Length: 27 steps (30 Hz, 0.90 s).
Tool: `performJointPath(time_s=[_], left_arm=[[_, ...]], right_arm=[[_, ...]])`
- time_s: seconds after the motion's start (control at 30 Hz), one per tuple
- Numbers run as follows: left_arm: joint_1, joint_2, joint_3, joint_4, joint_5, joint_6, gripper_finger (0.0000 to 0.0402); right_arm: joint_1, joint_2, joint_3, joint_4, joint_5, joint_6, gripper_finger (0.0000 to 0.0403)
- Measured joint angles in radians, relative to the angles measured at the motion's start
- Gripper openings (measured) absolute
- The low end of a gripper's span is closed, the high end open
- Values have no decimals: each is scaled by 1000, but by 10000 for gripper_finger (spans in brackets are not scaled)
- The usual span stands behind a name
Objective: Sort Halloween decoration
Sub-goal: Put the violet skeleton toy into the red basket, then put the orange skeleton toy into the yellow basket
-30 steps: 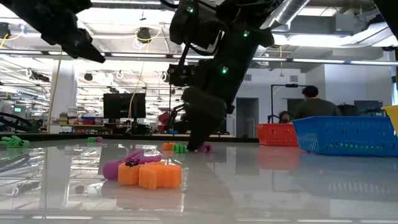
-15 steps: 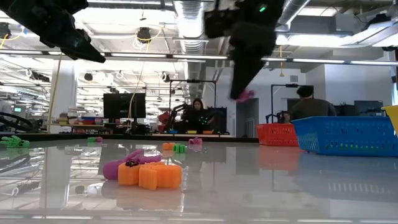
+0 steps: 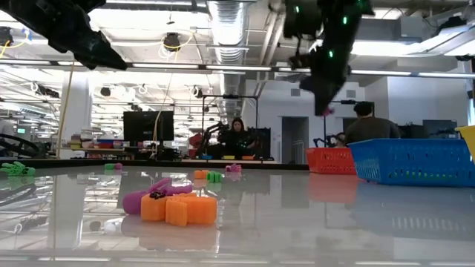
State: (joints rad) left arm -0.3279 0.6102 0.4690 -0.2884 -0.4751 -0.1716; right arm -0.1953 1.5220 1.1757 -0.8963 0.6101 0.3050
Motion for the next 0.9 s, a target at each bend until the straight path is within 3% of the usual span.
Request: performJointPath(time_s=[0.2, 0.4, 0.67, 0.9], left_arm=[[0, 0, 0, 2, 0, 20, 147], [0, 0, 0, 2, 0, 21, 147], [0, 0, 0, -20, 1, 21, 147], [0, 0, 0, -20, 1, 30, 147]], right_arm=[[-194, -12, -131, 166, -72, -24, 58], [-288, -12, -176, 278, -108, -23, 88], [-295, -12, -174, 306, -124, -15, 173], [-226, -12, -166, 340, -270, 9, 228]])
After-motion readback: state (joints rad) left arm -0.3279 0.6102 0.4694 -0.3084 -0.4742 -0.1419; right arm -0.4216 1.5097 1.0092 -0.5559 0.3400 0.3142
